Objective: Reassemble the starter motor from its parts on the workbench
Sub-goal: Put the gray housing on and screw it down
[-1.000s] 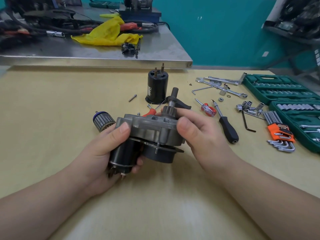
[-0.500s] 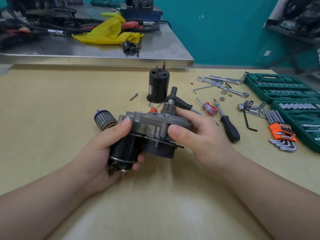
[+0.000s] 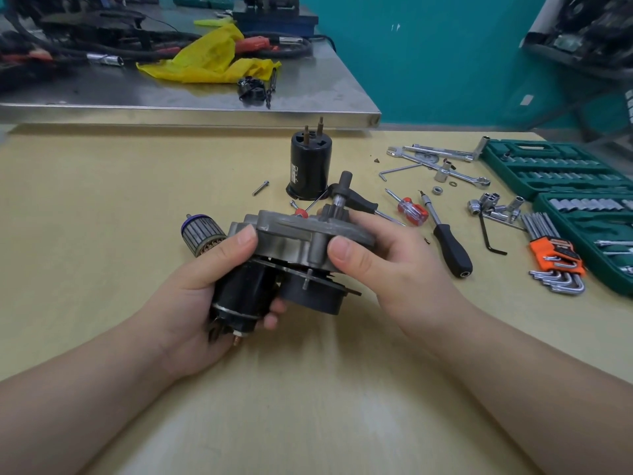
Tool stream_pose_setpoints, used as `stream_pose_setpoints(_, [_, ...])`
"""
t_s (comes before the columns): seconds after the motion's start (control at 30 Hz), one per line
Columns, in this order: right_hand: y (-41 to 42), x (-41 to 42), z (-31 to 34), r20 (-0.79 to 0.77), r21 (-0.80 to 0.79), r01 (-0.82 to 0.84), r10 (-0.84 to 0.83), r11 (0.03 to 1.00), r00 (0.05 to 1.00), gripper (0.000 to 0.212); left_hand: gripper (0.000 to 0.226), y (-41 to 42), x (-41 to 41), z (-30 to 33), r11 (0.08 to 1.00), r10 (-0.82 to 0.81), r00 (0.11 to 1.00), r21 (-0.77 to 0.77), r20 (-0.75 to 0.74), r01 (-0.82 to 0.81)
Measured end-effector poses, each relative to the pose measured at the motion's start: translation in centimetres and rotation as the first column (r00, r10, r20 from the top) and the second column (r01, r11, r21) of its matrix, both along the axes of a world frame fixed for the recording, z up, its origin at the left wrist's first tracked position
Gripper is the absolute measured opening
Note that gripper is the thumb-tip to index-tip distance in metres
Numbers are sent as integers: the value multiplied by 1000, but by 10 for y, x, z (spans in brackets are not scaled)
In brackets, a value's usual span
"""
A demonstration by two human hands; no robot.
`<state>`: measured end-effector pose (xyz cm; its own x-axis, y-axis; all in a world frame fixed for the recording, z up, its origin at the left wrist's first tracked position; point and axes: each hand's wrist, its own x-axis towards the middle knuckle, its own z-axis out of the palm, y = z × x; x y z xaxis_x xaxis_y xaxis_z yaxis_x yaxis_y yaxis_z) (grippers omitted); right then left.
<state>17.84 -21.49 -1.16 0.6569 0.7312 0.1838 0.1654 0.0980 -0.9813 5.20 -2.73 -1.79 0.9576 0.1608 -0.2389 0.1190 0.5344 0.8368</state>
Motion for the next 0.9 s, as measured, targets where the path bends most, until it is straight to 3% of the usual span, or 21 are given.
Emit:
stream_pose_setpoints(0.13, [1, -2, -2, -9, 18, 3, -3, 1000, 1000, 37, 81, -2, 1, 2, 999, 39, 999, -12, -9, -39])
stream_pose_setpoints(0.23, [3, -3, -2, 14, 20, 11, -12, 1000, 1000, 34, 41, -2, 1, 2, 998, 54, 998, -30, -23, -55])
stream_pose_setpoints(0.3, [3, -2, -3, 19, 19, 11, -12, 1000, 1000, 37, 33, -1, 1, 2, 998, 42, 999, -46, -26, -43])
stream_pose_setpoints(0.43, [1, -3, -4, -2, 19, 0, 0, 1000, 1000, 45, 73, 0, 0, 1, 1000, 13, 1000, -15, 4, -13])
stream_pose_setpoints(0.9, [-1, -5, 5, 27, 75, 44, -46, 996, 999, 27, 76, -2, -3, -3, 999, -53, 991, 19, 125, 51])
